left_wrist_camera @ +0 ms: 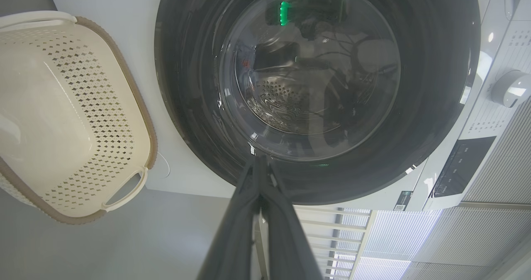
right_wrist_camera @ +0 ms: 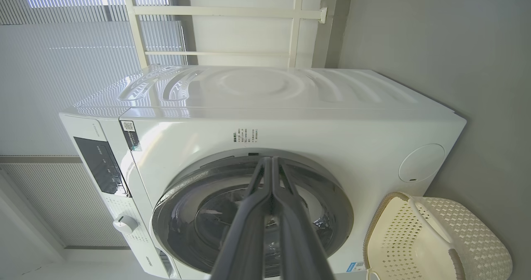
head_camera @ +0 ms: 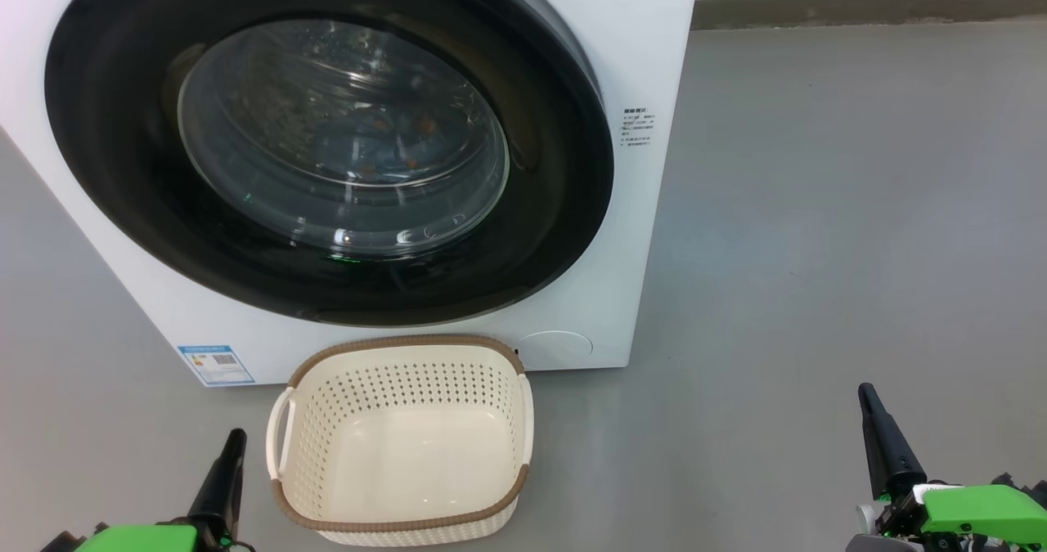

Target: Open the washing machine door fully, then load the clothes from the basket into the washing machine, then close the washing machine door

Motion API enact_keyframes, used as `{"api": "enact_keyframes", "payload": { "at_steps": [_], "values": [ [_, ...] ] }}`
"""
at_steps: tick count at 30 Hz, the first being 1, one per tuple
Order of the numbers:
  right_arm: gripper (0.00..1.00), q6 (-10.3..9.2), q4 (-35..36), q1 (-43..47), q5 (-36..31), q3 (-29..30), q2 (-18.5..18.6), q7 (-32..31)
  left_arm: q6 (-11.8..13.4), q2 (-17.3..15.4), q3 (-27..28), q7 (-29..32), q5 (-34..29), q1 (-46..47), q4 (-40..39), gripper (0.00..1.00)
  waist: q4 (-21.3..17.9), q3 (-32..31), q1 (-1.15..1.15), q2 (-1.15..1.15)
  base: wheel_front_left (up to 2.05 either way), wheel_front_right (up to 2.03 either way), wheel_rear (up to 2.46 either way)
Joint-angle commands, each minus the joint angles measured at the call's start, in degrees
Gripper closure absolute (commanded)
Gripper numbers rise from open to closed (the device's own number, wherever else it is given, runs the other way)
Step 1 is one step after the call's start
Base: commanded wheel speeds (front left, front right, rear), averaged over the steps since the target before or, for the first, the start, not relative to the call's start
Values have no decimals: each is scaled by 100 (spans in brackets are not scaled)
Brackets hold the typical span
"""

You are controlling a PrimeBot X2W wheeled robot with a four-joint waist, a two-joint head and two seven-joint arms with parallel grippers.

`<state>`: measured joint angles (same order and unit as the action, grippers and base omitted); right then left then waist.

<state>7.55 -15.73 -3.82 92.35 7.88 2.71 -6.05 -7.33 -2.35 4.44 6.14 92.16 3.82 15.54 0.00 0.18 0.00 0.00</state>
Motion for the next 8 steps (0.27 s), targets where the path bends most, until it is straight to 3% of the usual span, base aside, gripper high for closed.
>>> {"api": "enact_keyframes", "payload": {
  "at_steps": [1,8],
  "values": [
    [100,-6,170,-236,-20,-134,20,-46,-15,-62,201,30,5,236,-150,100,0,0,0,0,0,0,0],
    [100,-6,170,-237,-20,-134,20,-46,-15,-61,203,31,4,236,-150,100,0,0,0,0,0,0,0]
  ]
}}
